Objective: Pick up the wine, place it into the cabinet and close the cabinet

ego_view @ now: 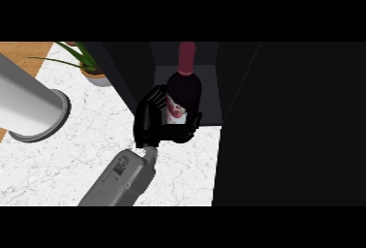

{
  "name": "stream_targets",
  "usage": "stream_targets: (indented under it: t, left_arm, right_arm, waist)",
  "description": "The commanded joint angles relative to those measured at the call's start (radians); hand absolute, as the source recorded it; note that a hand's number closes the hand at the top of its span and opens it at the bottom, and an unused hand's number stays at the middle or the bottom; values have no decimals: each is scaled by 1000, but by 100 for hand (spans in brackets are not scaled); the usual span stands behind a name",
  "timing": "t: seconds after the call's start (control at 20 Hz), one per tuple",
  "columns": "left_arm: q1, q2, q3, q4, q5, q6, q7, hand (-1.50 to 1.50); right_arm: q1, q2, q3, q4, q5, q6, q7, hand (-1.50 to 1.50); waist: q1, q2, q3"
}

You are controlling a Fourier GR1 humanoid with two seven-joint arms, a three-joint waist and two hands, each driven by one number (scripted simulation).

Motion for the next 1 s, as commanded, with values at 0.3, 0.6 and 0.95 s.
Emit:
stream_targets:
  t: [0.3,0.6,0.95]
  left_arm:
    - [-83,0,-57,242,172,19,-163,150]
    - [-140,0,-48,329,297,-5,-242,150]
    - [-225,0,-12,447,363,-73,-250,150]
  right_arm:
    - [91,0,2,-221,-101,13,78,-150]
    - [47,-6,-72,-189,-137,33,67,-150]
    - [73,14,-33,-187,-105,37,73,-150]
  waist:
    - [-15,2,-1]
    - [-9,4,0]
    - [-3,1,0]
